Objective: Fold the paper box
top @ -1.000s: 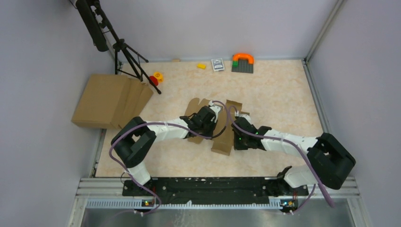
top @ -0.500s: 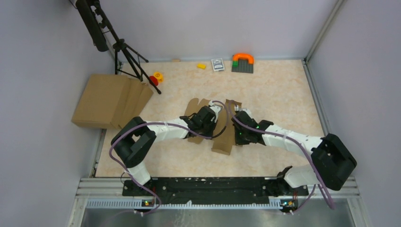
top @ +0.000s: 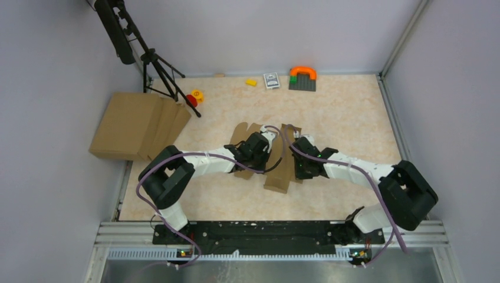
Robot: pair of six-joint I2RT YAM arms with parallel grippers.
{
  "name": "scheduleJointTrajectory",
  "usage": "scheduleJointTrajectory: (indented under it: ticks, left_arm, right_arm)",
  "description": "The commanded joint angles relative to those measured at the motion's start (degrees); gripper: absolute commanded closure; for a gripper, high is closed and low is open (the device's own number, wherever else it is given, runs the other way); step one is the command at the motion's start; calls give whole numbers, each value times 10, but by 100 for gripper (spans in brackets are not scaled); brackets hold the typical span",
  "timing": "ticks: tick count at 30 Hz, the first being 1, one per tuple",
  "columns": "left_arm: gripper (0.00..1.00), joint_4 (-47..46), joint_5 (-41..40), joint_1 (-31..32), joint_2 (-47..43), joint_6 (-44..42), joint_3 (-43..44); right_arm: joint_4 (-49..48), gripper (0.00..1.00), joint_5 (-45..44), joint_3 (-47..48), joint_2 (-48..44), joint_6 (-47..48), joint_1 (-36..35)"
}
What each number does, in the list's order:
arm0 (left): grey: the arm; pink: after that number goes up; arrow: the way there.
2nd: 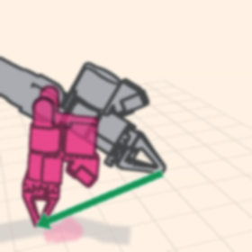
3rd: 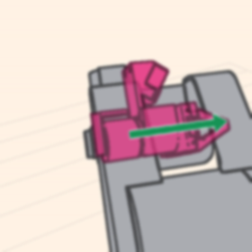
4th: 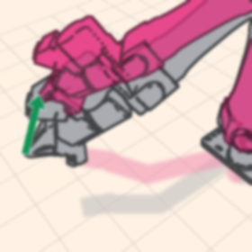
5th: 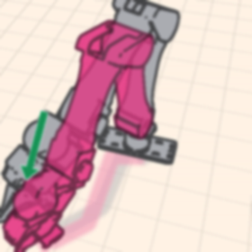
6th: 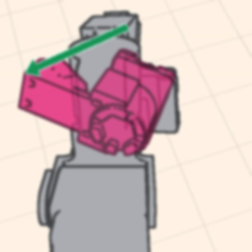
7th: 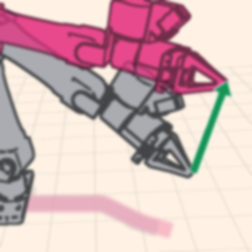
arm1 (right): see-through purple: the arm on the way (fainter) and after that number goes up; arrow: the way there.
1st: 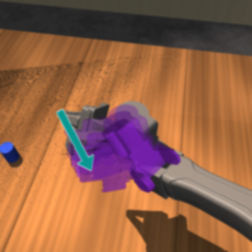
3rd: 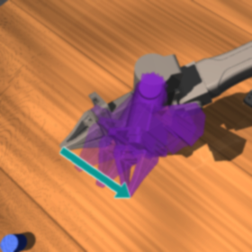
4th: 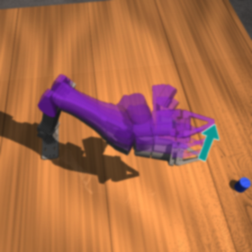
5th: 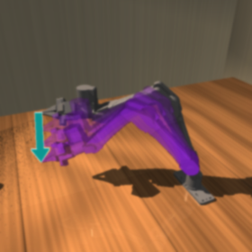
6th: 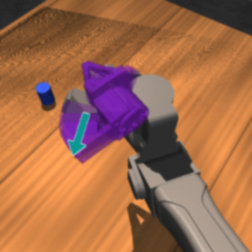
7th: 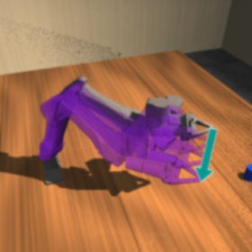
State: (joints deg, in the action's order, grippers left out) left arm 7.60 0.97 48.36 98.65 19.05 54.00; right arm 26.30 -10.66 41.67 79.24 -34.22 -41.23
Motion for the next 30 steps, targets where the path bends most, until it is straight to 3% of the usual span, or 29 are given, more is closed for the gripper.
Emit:
scheduleJointTrajectory:
  ticks: [1, 5, 15, 25, 30]
  left_arm:
    - [100, 28, 11, 0, 19, -11, -15]
    - [100, 27, 12, 0, 20, -11, -14]
    - [100, 26, 15, 0, 18, -11, -15]
    - [100, 27, 14, 0, 15, -11, -15]
    - [100, 54, 3, 1, -5, -2, 1]
  right_arm:
    - [-38, 100, 6, -16, 50, 14, 5]
    - [-44, 100, 21, -27, 63, 15, 5]
    - [-9, 100, 58, 23, -6, 42, 5]
    - [-41, 100, 42, -19, 85, 29, 5]
    - [-44, 100, 44, -23, 79, 28, 5]
